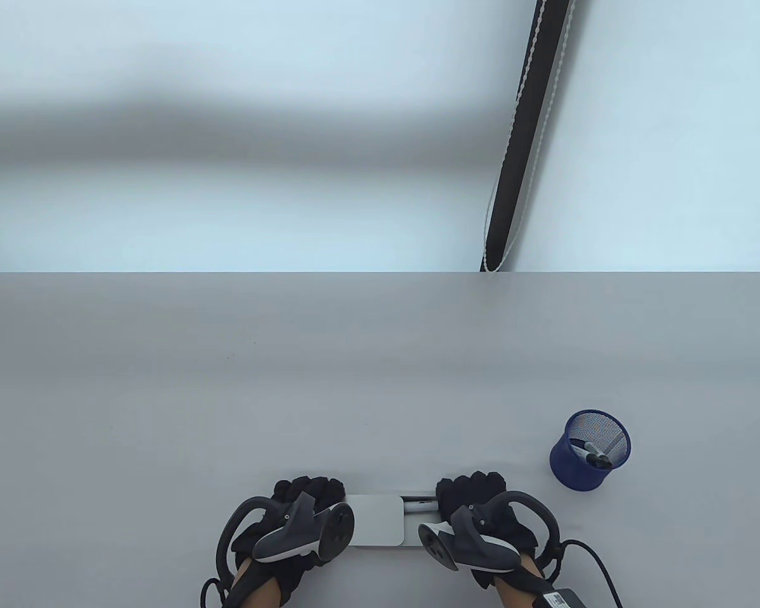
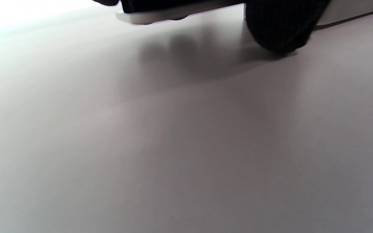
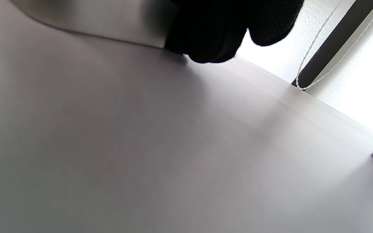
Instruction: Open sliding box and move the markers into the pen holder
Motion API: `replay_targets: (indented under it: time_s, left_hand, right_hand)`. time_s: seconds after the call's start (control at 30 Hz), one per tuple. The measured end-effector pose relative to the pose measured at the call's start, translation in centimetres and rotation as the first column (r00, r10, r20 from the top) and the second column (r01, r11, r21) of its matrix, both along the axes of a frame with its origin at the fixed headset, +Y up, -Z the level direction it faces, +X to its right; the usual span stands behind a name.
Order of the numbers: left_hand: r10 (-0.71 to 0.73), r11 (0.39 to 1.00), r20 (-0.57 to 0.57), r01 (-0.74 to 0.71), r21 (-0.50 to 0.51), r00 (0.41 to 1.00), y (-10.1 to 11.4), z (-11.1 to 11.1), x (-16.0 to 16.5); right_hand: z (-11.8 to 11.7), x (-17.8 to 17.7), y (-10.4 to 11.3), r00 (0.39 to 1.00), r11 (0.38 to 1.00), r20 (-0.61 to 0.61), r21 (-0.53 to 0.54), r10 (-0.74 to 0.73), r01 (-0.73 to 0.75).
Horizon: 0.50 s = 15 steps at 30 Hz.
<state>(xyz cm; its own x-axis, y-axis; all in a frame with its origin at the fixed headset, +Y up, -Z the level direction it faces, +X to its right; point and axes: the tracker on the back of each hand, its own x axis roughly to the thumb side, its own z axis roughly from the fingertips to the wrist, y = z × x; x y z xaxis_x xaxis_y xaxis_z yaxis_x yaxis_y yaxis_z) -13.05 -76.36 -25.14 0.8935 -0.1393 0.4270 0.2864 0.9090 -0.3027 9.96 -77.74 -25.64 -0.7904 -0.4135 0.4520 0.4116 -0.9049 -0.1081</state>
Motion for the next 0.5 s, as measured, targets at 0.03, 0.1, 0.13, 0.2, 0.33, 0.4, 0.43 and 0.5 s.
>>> replay_targets:
  time_s: [0.03,0.1,0.13,0.2,0.33,0.4,0.43,0.5]
  left_hand:
    - [-0.001,1.000,0.000,0.001,0.000,1.000,0.00,0.00,0.00]
    - [-0.001,1.000,0.000,0.001,0.000,1.000,0.00,-0.01,0.00]
    - [-0.002,1.000,0.000,0.002,0.000,1.000,0.00,-0.01,0.00]
    - [-0.006,1.000,0.000,0.006,0.001,1.000,0.02,0.05,-0.03]
    - [-0.010,1.000,0.001,0.010,0.003,1.000,0.04,0.03,0.00]
    - [-0.010,1.000,0.001,0.010,0.003,1.000,0.04,0.00,0.02]
    - [-0.009,1.000,0.001,0.009,0.003,1.000,0.04,-0.01,0.03]
    - [-0.008,1.000,0.001,0.008,0.002,1.000,0.03,-0.03,0.04]
  right_hand:
    - [0.02,0.00,0.03,1.000,1.000,-0.005,0.001,0.001,-0.001]
    - [0.07,-0.02,0.06,1.000,1.000,-0.012,0.004,0.003,-0.003]
    - [0.08,-0.02,0.06,1.000,1.000,-0.014,0.005,0.003,-0.003]
    - [0.11,-0.03,0.05,1.000,1.000,-0.019,0.007,0.001,-0.001]
    - [0.14,0.05,-0.07,0.999,1.000,-0.032,0.008,-0.011,0.011]
    - [0.17,0.12,-0.10,0.999,1.000,-0.037,0.008,-0.017,0.017]
    - [0.20,0.16,-0.10,0.999,1.000,-0.040,0.007,-0.022,0.023]
    - [0.19,0.21,-0.23,0.998,0.999,-0.044,0.006,-0.032,0.033]
